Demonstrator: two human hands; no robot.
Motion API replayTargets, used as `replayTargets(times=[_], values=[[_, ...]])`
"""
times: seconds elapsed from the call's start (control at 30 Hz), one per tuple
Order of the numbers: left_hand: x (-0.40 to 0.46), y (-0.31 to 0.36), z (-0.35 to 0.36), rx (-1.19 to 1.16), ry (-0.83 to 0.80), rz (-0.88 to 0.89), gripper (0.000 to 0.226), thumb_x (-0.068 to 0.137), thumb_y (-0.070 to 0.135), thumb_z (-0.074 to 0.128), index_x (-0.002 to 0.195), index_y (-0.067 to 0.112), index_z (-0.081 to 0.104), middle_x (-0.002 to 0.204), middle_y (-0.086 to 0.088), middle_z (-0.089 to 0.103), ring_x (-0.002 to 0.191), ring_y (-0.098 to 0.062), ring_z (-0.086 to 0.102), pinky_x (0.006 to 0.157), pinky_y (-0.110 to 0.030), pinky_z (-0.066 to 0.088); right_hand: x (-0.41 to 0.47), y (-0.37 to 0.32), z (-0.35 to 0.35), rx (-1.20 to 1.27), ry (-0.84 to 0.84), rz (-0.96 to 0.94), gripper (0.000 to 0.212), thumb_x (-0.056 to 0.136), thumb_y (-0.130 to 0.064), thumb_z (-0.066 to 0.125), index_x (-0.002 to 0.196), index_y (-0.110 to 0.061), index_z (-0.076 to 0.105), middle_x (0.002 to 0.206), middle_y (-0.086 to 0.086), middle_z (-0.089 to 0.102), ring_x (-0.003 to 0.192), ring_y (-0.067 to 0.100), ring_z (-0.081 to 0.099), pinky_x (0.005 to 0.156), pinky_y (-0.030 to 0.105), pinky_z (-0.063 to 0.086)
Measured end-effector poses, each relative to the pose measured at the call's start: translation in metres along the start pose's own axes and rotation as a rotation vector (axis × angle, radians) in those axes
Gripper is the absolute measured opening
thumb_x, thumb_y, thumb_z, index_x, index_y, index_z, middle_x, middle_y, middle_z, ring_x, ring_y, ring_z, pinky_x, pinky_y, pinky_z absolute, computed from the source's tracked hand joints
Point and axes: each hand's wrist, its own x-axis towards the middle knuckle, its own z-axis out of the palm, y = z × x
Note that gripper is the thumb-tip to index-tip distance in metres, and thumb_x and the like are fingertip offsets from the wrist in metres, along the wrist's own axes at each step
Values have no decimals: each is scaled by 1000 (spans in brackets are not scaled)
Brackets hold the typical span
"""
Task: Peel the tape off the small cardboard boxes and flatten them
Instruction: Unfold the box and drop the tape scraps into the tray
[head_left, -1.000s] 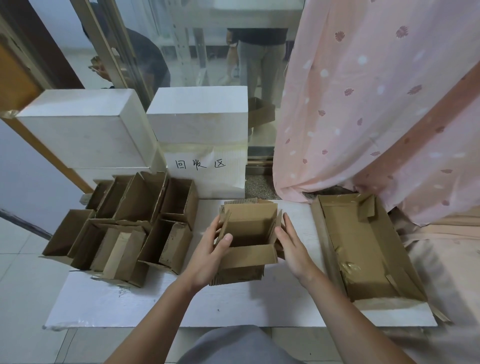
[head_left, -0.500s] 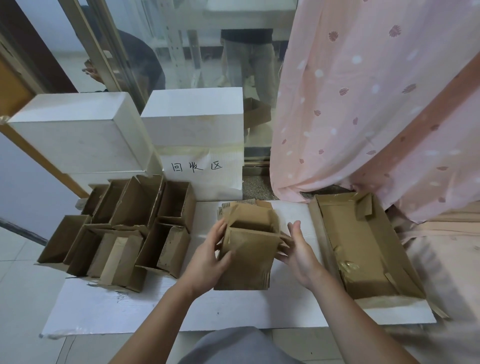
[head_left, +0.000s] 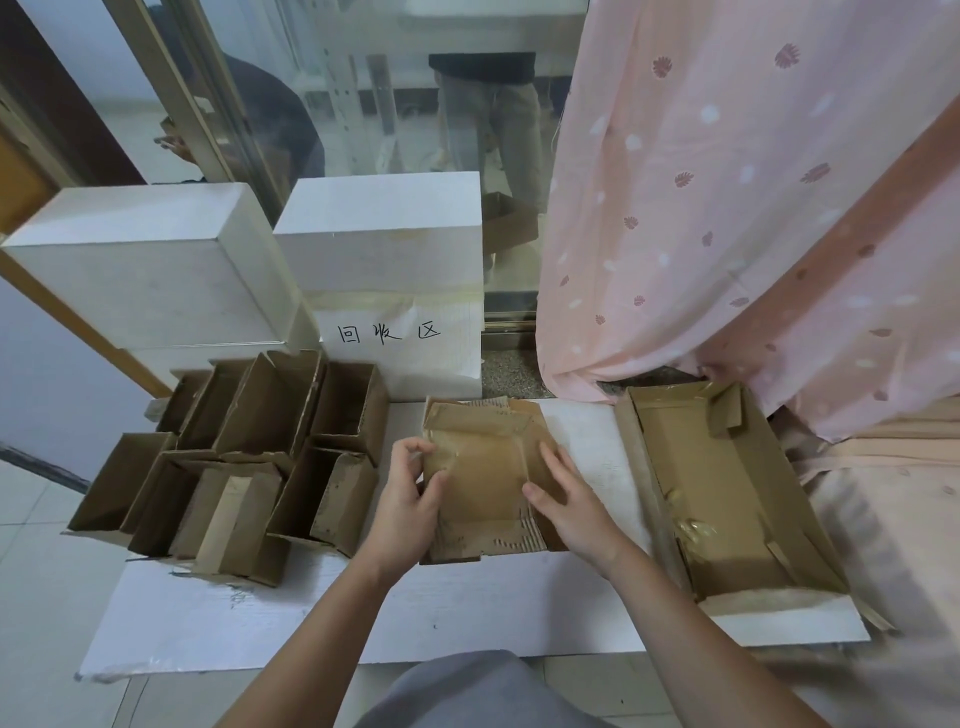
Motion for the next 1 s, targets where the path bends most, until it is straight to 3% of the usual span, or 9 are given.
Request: replayTargets(times=[0.07, 0.17, 0.23, 0.33, 0.43, 0.5, 0.57, 0.8, 1.0], values=[[2, 0, -4, 21, -1, 7, 36, 106, 6, 52, 130, 33, 52, 134, 7, 61, 118, -4, 61, 102, -36, 55, 0, 4, -3, -19, 0, 20, 82, 93, -39, 72, 159, -37, 24, 169, -8, 6, 152, 2, 10, 121, 26, 14], [1, 1, -10, 39, -40, -28, 54, 106, 1, 49, 139, 44, 50, 142, 25, 50, 125, 14, 50, 104, -20, 50, 0, 6, -9, 31, -30, 67, 97, 85, -36, 82, 159, -40, 20, 163, -10, 24, 144, 1, 24, 115, 22, 22], [2, 0, -14, 58, -55, -62, 61, 106, -1, 46, 151, 39, 43, 146, 27, 45, 136, 7, 44, 115, -30, 43, -1, 7, -12, 77, -45, 73, 109, 73, -40, 90, 158, -45, 22, 159, -13, 33, 141, 2, 33, 112, 22, 29], [1, -4, -18, 87, -67, -102, 68, 103, -4, 43, 159, 33, 33, 155, 17, 36, 146, -6, 32, 123, -36, 32, -2, 2, -15, 81, -80, 46, 117, 68, -26, 95, 157, -43, 23, 148, -18, 44, 130, -6, 47, 105, 15, 40], [-2, -11, -20, 157, -72, -88, 71, 102, 0, 46, 161, 32, 26, 160, 14, 28, 145, -4, 27, 123, -34, 28, -4, -12, -16, 47, -61, -18, 92, 80, -29, 86, 151, -47, 31, 138, -30, 45, 119, -23, 44, 91, 0, 37], [-2, -20, -22, 181, -82, -76, 70, 102, 4, 48, 160, 35, 23, 157, 16, 26, 144, -2, 25, 125, -37, 25, -4, -21, -14, 70, 13, -46, 57, 95, -40, 69, 143, -54, 41, 144, -27, 45, 133, -14, 39, 101, 4, 30], [-2, -28, -25, 191, -103, -84, 69, 104, 13, 53, 159, 39, 21, 151, 21, 25, 141, -4, 28, 125, -43, 28, -4, -24, -10, 104, 93, -56, 39, 102, -39, 58, 136, -55, 50, 142, -22, 51, 134, -12, 40, 109, 13, 31], [-4, -48, -31, 121, -182, -121, 74, 105, 26, 59, 160, 51, 17, 146, 31, 22, 140, -13, 35, 119, -50, 39, -13, -15, 4, 52, 112, -46, 38, 105, -25, 55, 138, -45, 56, 140, -18, 58, 127, -21, 44, 101, 0, 33], [1, -69, -28, 96, -194, -131, 76, 105, 25, 60, 163, 46, 16, 155, 22, 22, 144, -14, 33, 122, -49, 36, -26, -1, 6, 52, 57, 59, 51, 100, -24, 64, 143, -48, 51, 149, -21, 46, 139, -5, 39, 109, 13, 33]])
